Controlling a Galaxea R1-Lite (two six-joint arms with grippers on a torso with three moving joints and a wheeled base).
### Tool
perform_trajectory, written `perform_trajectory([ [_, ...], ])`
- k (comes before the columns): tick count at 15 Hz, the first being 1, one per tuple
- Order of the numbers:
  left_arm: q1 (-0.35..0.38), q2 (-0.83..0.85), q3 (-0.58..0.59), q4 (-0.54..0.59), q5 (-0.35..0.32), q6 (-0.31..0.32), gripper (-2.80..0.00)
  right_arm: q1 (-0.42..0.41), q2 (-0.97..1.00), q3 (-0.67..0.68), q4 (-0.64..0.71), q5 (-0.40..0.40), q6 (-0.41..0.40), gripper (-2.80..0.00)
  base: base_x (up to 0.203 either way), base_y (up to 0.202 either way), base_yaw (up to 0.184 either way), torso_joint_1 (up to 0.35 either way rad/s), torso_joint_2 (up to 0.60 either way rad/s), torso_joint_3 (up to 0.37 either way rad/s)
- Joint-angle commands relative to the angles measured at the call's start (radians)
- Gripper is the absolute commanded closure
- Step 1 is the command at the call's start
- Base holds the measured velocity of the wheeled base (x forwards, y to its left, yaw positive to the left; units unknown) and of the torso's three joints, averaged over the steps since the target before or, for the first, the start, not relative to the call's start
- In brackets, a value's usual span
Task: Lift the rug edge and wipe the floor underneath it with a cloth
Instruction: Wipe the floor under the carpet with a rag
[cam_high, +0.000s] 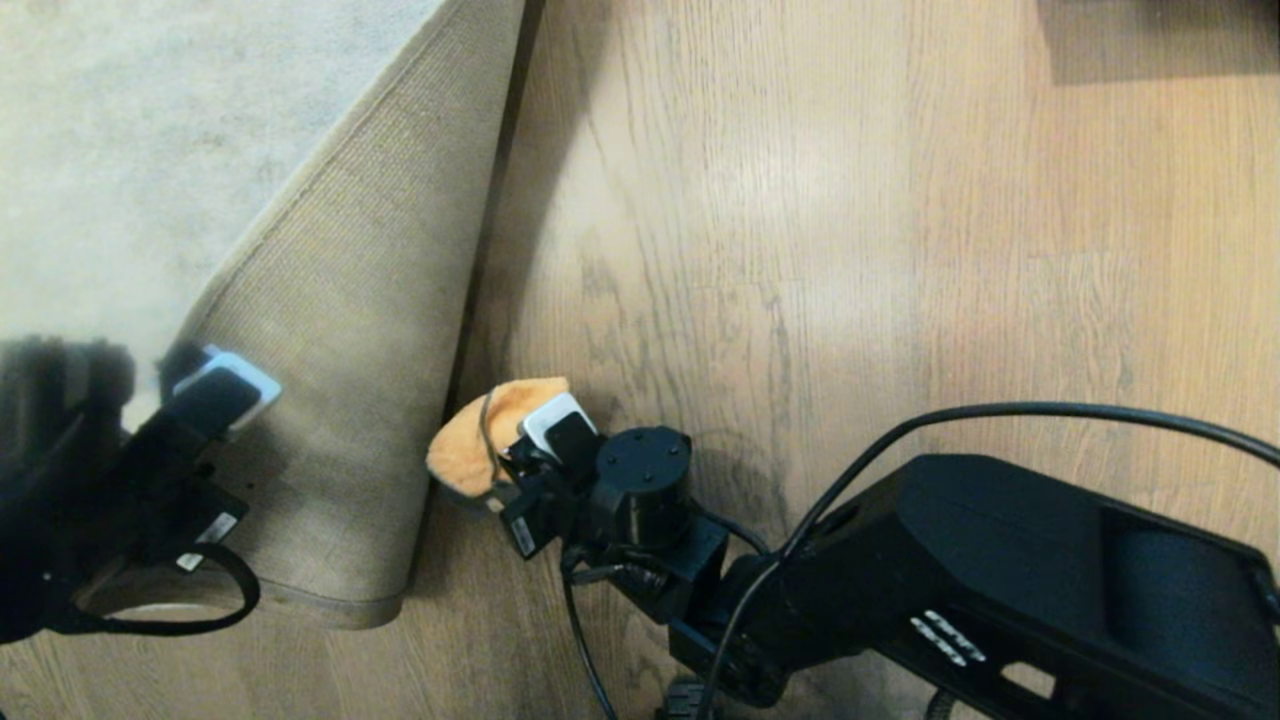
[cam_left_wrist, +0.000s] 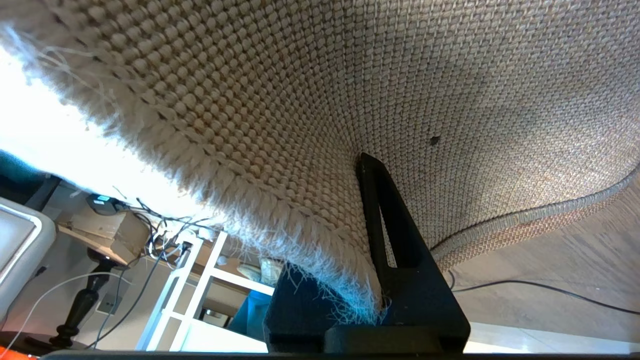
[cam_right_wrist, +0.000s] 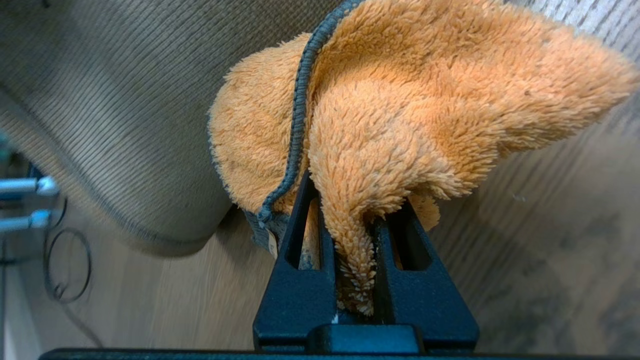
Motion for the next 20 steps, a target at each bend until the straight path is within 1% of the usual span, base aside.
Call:
perform_trajectory([
  [1,0.0,0.0,0.001,-0.001,0.003,0.004,0.0,-0.006,0.059,-0.042,-0.01,-0.005,-0.001,0.0,0.0,0.0,0.0,0.0,0.0,0.0],
  [5,0.0,0.0,0.001,-0.001,0.009,0.005,0.0,-0.042,0.092,-0.046,-0.054,-0.041,-0.006,0.0,0.0,0.0,0.0,0.0,0.0,0.0],
  [9,0.0,0.0,0.013,-0.002,0.009,0.005,0.0,-0.085,0.095,-0.048,-0.064,-0.042,-0.01,0.0,0.0,0.0,0.0,0.0,0.0,0.0],
  [15,-0.001,0.0,0.011,-0.002,0.01,0.008,0.0,-0.172,0.068,-0.045,-0.082,-0.042,-0.032,0.0,0.0,0.0,0.0,0.0,0.0,0.0],
  [18,-0.002,0.0,0.01,-0.002,0.009,0.008,0.0,-0.212,0.015,-0.02,-0.08,-0.041,-0.035,0.0,0.0,0.0,0.0,0.0,0.0,0.0],
  [20,-0.002,0.001,0.002,-0.002,0.009,0.008,0.0,-0.247,-0.035,0.038,-0.082,-0.039,-0.051,0.0,0.0,0.0,0.0,0.0,0.0,0.0],
])
